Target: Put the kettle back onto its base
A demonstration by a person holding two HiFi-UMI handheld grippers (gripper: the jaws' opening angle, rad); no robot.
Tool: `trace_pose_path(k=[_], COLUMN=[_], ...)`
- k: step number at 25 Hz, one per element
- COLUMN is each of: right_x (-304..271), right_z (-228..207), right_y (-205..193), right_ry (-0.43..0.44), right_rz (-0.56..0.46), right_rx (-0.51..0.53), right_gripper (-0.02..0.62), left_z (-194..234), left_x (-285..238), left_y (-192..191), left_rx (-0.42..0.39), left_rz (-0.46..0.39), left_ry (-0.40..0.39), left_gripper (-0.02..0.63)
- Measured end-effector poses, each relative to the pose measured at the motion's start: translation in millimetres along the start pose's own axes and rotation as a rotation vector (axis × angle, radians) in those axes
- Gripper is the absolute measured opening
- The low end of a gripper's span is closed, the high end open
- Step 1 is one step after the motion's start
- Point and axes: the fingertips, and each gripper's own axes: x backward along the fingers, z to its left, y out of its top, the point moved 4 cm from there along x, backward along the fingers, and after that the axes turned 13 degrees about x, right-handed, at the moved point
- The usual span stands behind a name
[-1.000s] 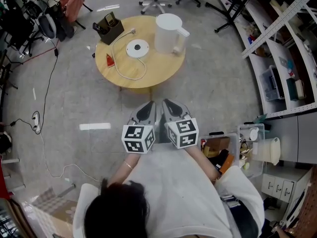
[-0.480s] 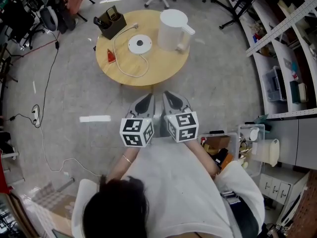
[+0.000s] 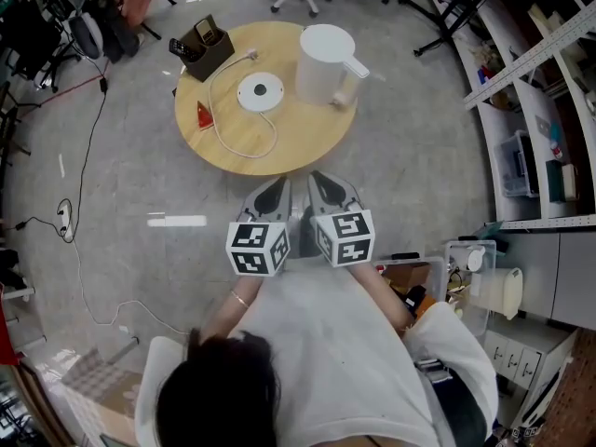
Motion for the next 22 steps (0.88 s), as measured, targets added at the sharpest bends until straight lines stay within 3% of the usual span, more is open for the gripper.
trace_pose_path(k=[22], right_x=[-83], right_z=[-90], right_y=[20], right_ry=[-0.012], right_rz=[0.046], right_rx=[0.024], right_gripper=[0.028], left_z=[14], left_x=[-110], left_y=[49], left_rx=[0.015], left_rz=[0.039], left_ry=[0.025], left_gripper=[0.027])
